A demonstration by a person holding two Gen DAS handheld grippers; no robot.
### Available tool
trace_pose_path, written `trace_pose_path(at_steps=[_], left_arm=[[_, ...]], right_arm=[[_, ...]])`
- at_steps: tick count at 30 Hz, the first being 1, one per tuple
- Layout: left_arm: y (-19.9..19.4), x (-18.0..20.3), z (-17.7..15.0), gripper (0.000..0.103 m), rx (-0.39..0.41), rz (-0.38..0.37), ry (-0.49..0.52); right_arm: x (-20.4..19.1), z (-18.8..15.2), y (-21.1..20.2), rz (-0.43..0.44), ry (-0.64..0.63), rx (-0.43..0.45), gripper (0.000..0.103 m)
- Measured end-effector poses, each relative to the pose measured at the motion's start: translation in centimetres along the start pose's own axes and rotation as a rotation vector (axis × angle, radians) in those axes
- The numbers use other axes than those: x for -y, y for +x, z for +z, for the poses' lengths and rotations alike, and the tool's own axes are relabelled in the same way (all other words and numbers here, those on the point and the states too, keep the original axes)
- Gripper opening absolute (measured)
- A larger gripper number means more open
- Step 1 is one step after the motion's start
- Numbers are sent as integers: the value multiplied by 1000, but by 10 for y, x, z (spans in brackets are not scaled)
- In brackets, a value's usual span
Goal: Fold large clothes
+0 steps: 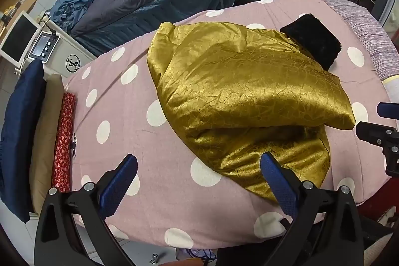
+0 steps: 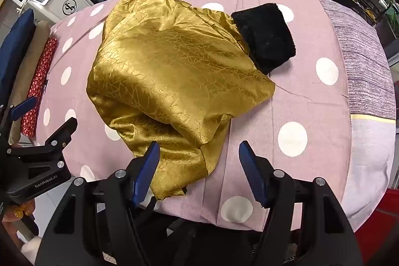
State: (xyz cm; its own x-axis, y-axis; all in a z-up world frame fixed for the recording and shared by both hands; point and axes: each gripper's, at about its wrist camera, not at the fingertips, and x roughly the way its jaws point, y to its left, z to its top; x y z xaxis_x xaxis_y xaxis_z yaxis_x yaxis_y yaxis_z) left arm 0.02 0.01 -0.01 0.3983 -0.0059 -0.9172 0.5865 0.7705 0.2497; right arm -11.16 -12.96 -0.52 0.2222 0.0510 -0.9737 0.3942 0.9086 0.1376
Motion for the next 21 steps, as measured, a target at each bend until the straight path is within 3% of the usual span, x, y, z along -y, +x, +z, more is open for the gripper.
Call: trace_pose_path(at_steps=[21], left_arm=[[3, 2, -8, 97, -16, 11, 19]], right_arm=[[1, -4, 0, 6, 17, 2, 66]])
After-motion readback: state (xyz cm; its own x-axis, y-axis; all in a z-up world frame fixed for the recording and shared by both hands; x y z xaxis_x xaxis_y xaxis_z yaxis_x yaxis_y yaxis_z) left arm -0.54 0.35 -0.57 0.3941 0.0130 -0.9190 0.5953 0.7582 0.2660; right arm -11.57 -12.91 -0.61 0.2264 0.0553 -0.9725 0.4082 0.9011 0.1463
